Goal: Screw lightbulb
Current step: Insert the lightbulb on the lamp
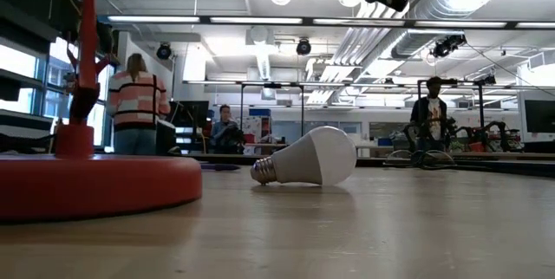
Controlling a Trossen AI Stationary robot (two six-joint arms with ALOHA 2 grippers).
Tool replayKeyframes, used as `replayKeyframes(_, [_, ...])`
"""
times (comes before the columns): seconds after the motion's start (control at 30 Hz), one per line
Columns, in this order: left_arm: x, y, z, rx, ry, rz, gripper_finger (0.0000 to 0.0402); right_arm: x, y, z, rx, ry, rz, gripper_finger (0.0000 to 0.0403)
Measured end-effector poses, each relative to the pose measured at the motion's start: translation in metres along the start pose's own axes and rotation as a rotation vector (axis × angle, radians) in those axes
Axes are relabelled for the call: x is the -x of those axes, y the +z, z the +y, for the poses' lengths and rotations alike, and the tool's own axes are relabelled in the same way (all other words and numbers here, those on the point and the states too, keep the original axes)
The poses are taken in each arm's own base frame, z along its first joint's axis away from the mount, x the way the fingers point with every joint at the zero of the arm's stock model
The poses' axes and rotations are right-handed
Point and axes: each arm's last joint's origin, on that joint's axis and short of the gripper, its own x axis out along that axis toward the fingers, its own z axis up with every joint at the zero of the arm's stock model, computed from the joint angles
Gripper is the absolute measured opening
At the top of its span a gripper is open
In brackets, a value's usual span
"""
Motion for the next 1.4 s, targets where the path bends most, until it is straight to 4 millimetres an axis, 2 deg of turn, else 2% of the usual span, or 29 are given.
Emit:
replayKeyframes(0.1, [-0.002,-0.002,0.0,-0.028,0.011,0.038,0.0,0.0,-0.001,0.001,0.011,0.041,0.016,0.0])
replayKeyframes(0.27, [0.007,-0.016,0.003,-0.067,-0.018,0.182,0.0,0.0,-0.009,0.007,0.009,0.111,0.105,0.0])
replayKeyframes(0.4, [-0.005,-0.036,0.007,-0.066,0.058,0.308,0.0,0.0,-0.015,0.014,0.028,0.122,0.156,0.0])
replayKeyframes(0.5, [-0.031,-0.057,0.002,-0.069,0.009,0.359,0.0,-0.002,-0.017,0.018,0.041,0.128,0.16,0.0])
replayKeyframes(0.67, [-0.092,-0.096,0.001,0.024,-0.137,0.405,0.0,-0.009,-0.024,0.016,0.003,0.108,0.186,0.0])
replayKeyframes(0.77, [-0.122,-0.11,0.01,0.037,-0.064,0.372,0.0,-0.011,-0.025,0.015,-0.001,0.096,0.191,0.0])
replayKeyframes(0.97, [-0.164,-0.119,0.013,0.03,-0.018,0.193,0.0,-0.009,-0.023,0.011,-0.009,0.096,0.168,0.0])
replayKeyframes(1.07, [-0.183,-0.127,0.011,0.015,0.035,0.179,0.0,-0.006,-0.023,0.006,-0.028,0.085,0.17,0.0])
replayKeyframes(1.23, [-0.207,-0.135,0.002,-0.035,0.137,0.112,0.0,0.0,-0.022,-0.001,-0.065,0.069,0.145,0.0])
replayKeyframes(1.4, [-0.225,-0.135,-0.007,-0.074,0.259,0.036,0.0,0.001,-0.021,-0.005,-0.073,0.059,0.132,0.0])
